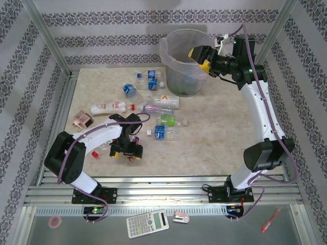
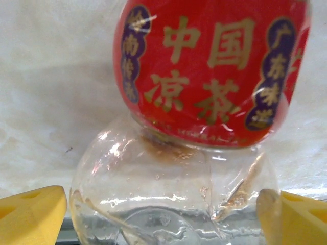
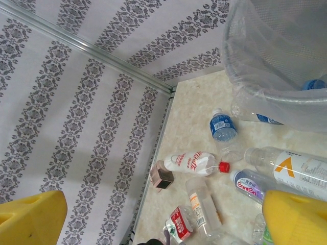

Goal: Throw the plastic bottles in the bin

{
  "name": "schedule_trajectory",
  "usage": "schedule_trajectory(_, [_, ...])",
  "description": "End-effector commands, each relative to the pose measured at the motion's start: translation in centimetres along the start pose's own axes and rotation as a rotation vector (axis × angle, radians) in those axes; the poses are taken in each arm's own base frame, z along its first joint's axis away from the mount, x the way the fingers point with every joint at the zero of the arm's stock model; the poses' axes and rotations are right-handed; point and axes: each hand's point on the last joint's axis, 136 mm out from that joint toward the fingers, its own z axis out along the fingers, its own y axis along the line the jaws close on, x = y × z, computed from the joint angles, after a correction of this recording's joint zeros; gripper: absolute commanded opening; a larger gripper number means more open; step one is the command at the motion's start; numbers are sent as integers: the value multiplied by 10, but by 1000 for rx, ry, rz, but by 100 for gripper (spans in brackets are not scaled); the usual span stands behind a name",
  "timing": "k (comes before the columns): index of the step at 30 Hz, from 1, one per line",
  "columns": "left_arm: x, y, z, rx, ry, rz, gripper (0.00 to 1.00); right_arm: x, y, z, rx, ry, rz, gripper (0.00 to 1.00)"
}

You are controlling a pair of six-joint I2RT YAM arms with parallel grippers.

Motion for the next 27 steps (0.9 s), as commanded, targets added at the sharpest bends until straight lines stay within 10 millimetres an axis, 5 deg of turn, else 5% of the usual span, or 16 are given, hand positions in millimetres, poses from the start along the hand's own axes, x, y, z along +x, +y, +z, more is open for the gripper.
schedule_trajectory(1, [-10, -7, 0, 0, -23, 11, 95, -4, 16, -11, -36, -29, -52, 98])
schedule_trajectory(12, [-10, -4, 5, -17, -15, 15, 77, -4, 14, -9, -47, -22, -40, 98])
schedule_trajectory(27, [-13, -15, -33, 63, -127, 36, 65, -5, 15, -10, -49, -27, -39, 98])
